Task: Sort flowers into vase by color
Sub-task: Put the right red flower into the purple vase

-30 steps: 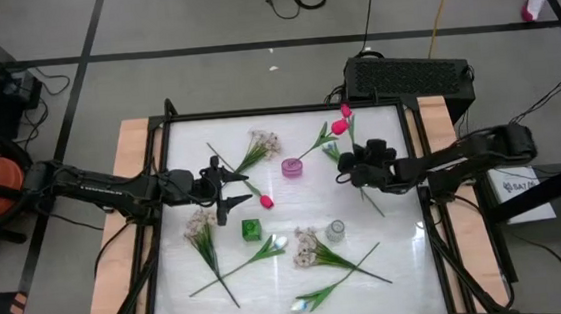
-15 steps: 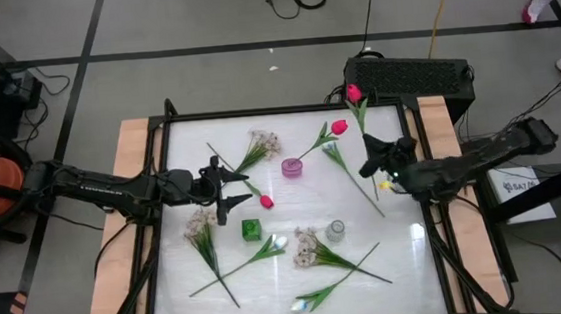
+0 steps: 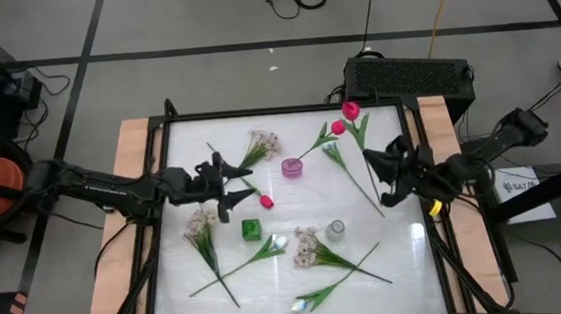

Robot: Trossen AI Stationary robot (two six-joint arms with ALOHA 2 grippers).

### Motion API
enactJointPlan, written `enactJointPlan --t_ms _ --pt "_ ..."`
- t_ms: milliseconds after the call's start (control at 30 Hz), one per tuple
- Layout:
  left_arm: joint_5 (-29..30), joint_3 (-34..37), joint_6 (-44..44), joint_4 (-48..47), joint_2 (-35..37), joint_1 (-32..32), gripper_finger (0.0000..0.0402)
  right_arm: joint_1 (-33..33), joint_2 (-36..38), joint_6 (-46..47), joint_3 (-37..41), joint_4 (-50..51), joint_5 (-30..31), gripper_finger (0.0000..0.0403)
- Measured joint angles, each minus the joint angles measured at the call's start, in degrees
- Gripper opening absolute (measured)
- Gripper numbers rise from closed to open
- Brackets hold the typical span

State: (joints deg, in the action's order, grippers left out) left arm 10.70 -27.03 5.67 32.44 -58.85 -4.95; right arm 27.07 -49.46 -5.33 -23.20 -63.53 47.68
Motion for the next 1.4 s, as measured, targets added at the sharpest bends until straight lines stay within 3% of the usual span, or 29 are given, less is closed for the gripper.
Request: enactJointPlan --t_ms 167,367,600,800,967,1400 --pt "-0.27 -1.19 -0.44 10.61 -6.02 0.00 0.0256 -0.87 -5.60 -2.63 -1.64 -6.15 -4.58 0.0000" --pt "-6.25 -8.48 -0.21 10.71 -13.58 -0.85 0.0256 -0.87 -15.78 -6.55 -10.39 -4.17 -4.57 0.0000" --pt "-7.26 -16.07 -1.55 10.83 -18.93 -2.06 0.0256 -0.90 -27.33 -8.89 -21.07 -3.08 -4.57 0.0000" --pt "-8.35 -19.35 -1.88 10.85 -19.70 -3.39 0.0256 -1.64 -35.47 -10.41 -27.67 -3.12 -4.91 0.0000" --pt "-12.30 -20.31 -1.12 10.85 -19.68 -3.45 0.0256 -2.70 -39.78 -10.53 -31.32 -2.94 -9.07 0.0000" --pt "-13.51 -20.31 -0.18 11.44 -19.72 -3.76 0.0256 -4.93 -43.83 -8.60 -33.73 -2.92 -10.60 0.0000"
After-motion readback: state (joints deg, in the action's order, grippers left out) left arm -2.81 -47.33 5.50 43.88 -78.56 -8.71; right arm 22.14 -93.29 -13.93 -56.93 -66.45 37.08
